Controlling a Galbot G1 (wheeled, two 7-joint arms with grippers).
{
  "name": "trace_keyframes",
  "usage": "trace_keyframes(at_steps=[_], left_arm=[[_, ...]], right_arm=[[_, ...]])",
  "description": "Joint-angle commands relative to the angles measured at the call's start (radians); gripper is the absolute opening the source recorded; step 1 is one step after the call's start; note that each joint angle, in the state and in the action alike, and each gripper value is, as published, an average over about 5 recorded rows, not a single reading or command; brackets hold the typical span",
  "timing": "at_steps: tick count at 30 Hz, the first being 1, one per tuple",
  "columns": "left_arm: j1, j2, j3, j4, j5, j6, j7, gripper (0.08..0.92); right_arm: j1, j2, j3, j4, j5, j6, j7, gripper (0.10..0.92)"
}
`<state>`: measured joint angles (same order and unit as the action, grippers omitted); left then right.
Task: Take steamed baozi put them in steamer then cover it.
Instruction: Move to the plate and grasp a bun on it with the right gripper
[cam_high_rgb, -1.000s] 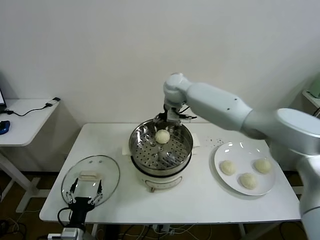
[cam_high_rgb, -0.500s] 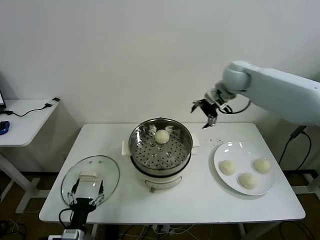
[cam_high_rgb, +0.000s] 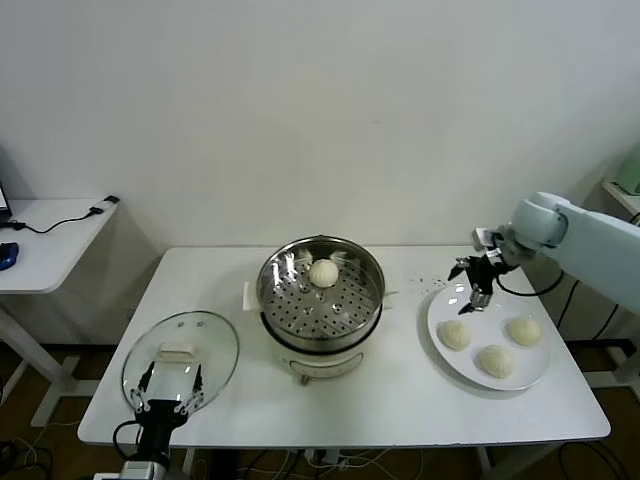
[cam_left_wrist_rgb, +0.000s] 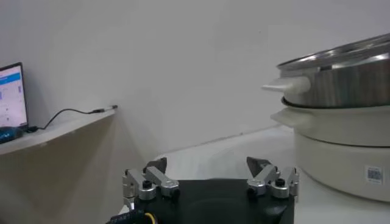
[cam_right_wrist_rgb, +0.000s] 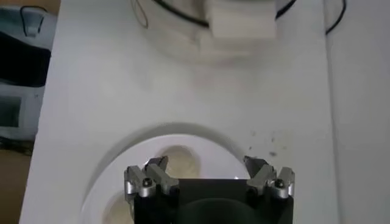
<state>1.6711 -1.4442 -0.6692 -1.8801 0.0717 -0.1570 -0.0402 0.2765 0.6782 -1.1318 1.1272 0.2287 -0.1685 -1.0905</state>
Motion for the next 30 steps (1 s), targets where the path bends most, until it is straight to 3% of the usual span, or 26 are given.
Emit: trace_keyframes(at_steps=[1, 24, 30], left_arm=[[0.003, 0.000, -0.002, 0.004, 0.002, 0.000, 0.000, 0.823], [0.008, 0.002, -0.007, 0.015, 0.009, -0.008, -0.003, 0.823], [0.007, 0.001, -0.007, 0.016, 0.010, -0.008, -0.003, 0.823]], right_arm=[[-0.213, 0.058, 0.140, -0.126, -0.146, -0.005, -0.017, 0.823], [-0.245, 0.168, 0.214, -0.256, -0.193, 0.036, -0.024, 0.822], [-0.240, 0.174, 0.215, -0.263, -0.190, 0.041, -0.030, 0.783]])
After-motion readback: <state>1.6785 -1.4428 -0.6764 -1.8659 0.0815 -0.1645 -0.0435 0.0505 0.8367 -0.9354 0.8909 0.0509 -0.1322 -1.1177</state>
